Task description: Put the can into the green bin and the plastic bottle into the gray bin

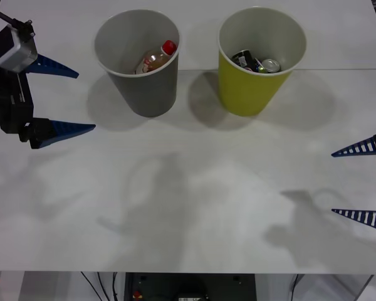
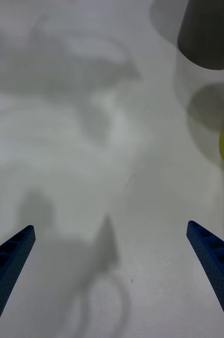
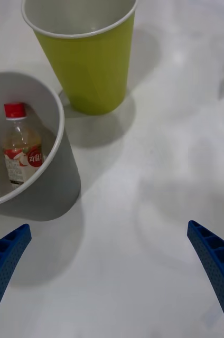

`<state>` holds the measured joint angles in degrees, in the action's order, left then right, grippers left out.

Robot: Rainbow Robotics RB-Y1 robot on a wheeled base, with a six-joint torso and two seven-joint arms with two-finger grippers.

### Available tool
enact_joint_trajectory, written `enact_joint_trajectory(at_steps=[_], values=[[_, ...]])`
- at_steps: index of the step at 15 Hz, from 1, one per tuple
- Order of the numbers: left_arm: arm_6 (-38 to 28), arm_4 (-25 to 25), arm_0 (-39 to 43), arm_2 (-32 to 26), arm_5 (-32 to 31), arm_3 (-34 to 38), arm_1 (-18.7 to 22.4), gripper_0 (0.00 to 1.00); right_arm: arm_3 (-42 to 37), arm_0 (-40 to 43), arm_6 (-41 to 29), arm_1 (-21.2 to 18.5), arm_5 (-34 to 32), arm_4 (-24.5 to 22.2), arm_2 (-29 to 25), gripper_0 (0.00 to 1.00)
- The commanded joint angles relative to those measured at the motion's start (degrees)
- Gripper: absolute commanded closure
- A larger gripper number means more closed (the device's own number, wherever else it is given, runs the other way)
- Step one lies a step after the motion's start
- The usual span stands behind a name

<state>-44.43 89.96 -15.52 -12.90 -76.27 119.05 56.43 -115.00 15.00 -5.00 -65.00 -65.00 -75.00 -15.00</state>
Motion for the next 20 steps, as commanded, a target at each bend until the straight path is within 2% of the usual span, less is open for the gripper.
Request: enact_joint_trajectory(at_steps=[1, 4, 10, 14, 20], values=[[7.43, -2.15, 7.61, -4.15, -0.28, 1.19, 0.0, 0.0, 0.0, 0.0, 0.0, 0.0, 0.0, 0.0, 0.0, 0.0], [13.76, -4.26, 11.56, -7.57, -3.88, 1.36, -0.27, 0.0, 0.0, 0.0, 0.0, 0.0, 0.0, 0.0, 0.0, 0.0], [24.83, -6.81, 20.18, -11.09, -4.06, 1.72, -3.87, 0.0, 0.0, 0.0, 0.0, 0.0, 0.0, 0.0, 0.0, 0.0], [31.34, -6.72, 25.28, -12.14, -4.15, 3.56, -3.96, 0.0, 0.0, 0.0, 0.0, 0.0, 0.0, 0.0, 0.0, 0.0], [34.94, -5.67, 30.9, -13.64, -3.18, 5.58, -3.96, 0.0, 0.0, 0.0, 0.0, 0.0, 0.0, 0.0, 0.0, 0.0]])
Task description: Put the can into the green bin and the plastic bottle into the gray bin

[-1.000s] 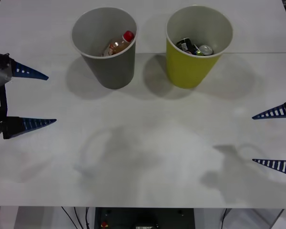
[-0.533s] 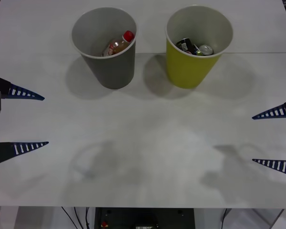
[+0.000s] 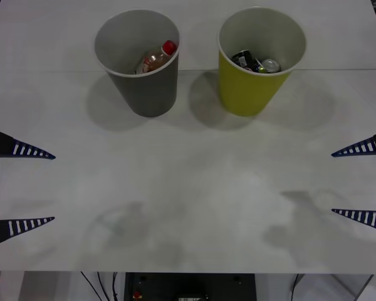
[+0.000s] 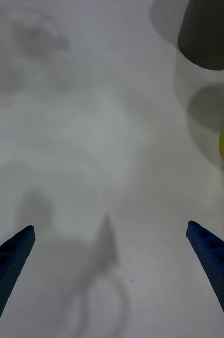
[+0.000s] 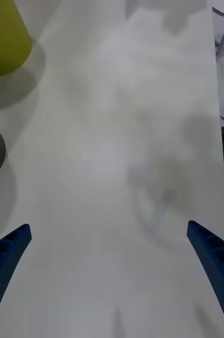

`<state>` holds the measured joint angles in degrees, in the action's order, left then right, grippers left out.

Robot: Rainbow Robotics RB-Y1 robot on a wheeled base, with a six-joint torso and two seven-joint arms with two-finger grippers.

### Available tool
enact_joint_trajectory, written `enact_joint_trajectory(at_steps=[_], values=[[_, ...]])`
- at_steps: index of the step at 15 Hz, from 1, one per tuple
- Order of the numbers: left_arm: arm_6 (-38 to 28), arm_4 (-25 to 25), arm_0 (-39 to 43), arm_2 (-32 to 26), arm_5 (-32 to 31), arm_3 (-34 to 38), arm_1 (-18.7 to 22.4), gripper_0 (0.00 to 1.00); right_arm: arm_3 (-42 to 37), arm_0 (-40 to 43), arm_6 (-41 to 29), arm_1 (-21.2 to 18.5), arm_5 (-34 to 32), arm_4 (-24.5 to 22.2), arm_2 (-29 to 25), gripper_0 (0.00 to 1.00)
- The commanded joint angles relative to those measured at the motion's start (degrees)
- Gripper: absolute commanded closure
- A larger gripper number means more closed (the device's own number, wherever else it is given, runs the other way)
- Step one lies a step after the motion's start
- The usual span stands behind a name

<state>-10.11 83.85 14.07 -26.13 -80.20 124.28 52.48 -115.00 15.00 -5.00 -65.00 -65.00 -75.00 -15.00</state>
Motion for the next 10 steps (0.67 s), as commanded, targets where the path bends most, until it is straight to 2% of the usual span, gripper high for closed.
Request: enact_joint_trajectory(at_steps=[1, 5, 10], values=[[0.97, 0.18, 2.01, -0.5, 1.19, 0.35, -0.01, 0.0, 0.0, 0.0, 0.0, 0.0, 0.0, 0.0, 0.0, 0.0], [1.85, 0.97, 5.27, -0.59, 3.82, 2.99, -0.01, 0.0, 0.0, 0.0, 0.0, 0.0, 0.0, 0.0, 0.0, 0.0], [1.85, 0.97, 5.27, -0.59, 3.82, 2.99, -0.01, 0.0, 0.0, 0.0, 0.0, 0.0, 0.0, 0.0, 0.0, 0.0]])
